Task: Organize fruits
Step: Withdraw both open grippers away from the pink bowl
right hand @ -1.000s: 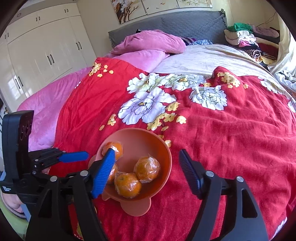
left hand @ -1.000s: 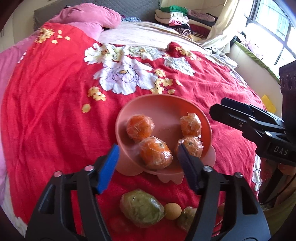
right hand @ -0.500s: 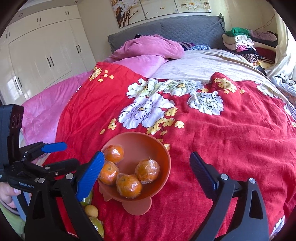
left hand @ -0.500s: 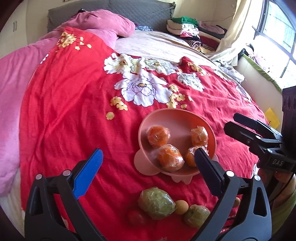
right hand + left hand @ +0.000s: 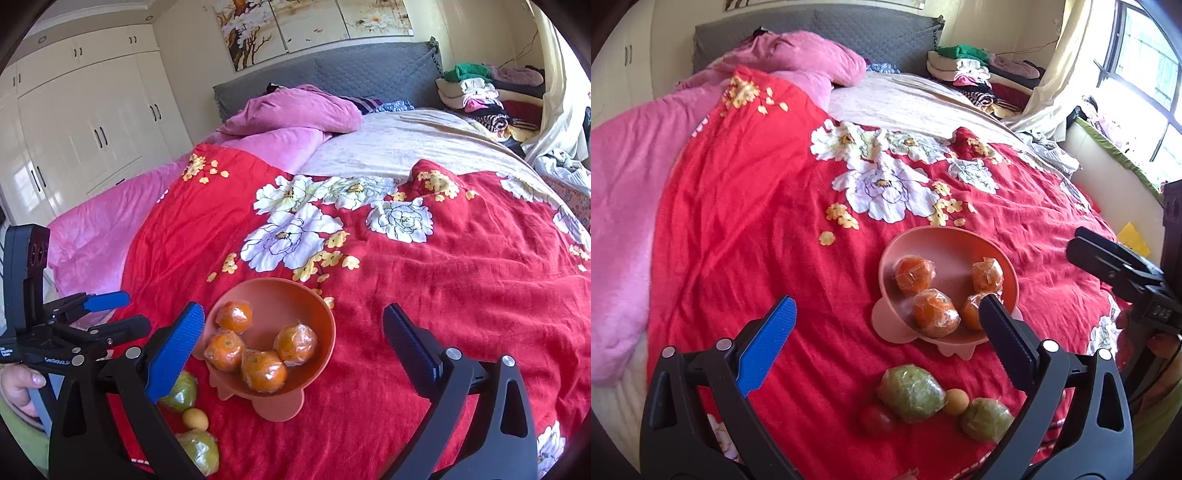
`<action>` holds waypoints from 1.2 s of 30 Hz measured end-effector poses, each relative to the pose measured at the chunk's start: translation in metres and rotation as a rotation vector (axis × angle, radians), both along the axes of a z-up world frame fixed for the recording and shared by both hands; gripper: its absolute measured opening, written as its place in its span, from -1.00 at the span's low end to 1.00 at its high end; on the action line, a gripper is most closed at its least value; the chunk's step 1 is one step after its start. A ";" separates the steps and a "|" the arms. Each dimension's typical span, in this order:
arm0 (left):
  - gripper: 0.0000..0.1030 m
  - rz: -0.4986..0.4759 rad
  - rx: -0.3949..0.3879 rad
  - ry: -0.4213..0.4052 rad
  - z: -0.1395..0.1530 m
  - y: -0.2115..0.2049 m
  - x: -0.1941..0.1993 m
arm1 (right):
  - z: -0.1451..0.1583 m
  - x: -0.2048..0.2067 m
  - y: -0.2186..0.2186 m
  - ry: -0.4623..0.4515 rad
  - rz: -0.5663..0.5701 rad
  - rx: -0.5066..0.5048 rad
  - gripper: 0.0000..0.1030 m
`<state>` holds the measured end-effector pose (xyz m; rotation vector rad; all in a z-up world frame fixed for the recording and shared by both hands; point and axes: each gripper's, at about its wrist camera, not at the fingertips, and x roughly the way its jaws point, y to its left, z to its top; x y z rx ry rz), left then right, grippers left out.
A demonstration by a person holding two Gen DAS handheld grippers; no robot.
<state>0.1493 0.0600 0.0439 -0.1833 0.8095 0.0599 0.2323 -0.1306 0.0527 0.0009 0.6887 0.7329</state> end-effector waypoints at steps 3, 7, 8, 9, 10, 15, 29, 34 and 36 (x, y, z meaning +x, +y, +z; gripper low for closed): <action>0.81 -0.003 -0.006 -0.004 0.002 0.003 -0.006 | 0.006 -0.010 0.002 -0.014 0.015 -0.002 0.90; 0.81 -0.009 -0.015 0.000 0.002 0.005 -0.013 | 0.010 -0.024 0.008 -0.026 0.037 -0.011 0.91; 0.81 -0.011 -0.014 -0.001 0.002 0.005 -0.015 | 0.011 -0.027 0.009 -0.029 0.036 -0.015 0.91; 0.81 -0.010 -0.013 -0.004 0.002 0.005 -0.017 | 0.013 -0.031 0.010 -0.036 0.037 -0.015 0.91; 0.81 -0.011 -0.015 -0.007 0.002 0.005 -0.019 | 0.013 -0.035 0.010 -0.039 0.039 -0.012 0.91; 0.81 -0.020 -0.030 -0.014 0.002 0.005 -0.028 | 0.013 -0.046 0.005 -0.029 0.026 -0.011 0.91; 0.81 -0.029 -0.018 -0.022 0.004 0.010 -0.048 | 0.014 -0.076 0.005 -0.025 0.033 -0.034 0.91; 0.81 -0.032 -0.001 -0.023 0.004 0.010 -0.054 | 0.012 -0.084 0.008 -0.026 0.041 -0.051 0.91; 0.81 -0.034 0.001 -0.022 0.004 0.010 -0.056 | 0.012 -0.087 0.010 -0.025 0.047 -0.057 0.91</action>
